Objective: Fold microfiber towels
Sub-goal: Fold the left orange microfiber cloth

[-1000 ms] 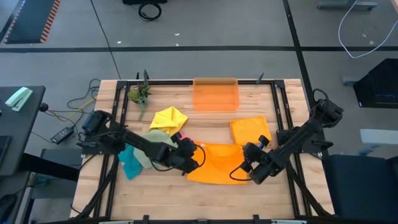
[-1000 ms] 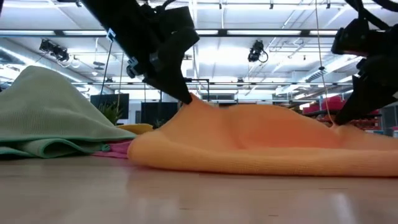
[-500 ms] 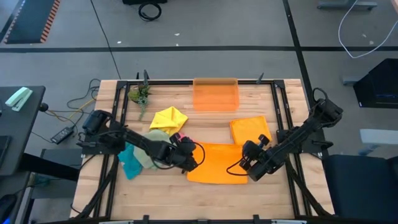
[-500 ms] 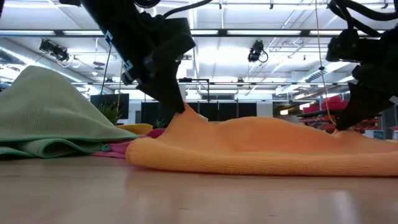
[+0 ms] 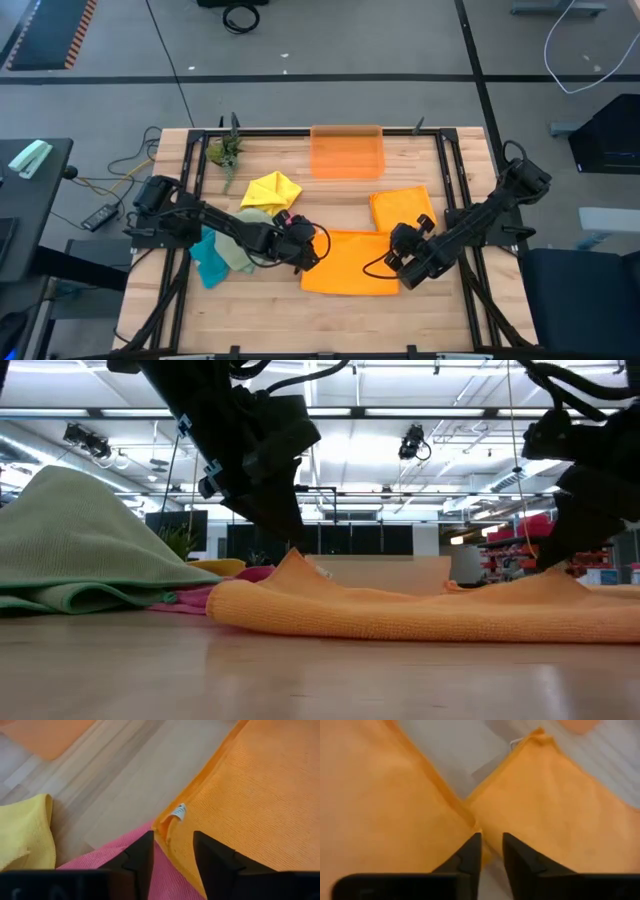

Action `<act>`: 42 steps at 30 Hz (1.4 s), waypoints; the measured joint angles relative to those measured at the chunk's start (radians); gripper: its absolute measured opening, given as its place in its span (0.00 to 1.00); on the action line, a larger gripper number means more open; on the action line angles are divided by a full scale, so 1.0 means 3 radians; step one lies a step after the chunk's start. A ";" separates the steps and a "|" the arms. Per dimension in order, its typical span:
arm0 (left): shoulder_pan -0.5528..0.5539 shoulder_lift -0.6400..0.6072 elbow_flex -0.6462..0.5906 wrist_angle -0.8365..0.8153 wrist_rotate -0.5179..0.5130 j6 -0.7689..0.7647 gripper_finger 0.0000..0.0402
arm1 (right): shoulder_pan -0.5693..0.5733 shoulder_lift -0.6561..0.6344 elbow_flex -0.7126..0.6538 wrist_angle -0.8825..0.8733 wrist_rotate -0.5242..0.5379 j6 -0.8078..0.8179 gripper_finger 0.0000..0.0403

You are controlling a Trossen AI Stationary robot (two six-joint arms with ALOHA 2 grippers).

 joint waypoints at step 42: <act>-0.0708 0.0737 0.0243 0.2358 0.1520 0.0841 0.04 | 0.1013 0.0025 0.0342 0.0259 -0.0835 0.0045 0.01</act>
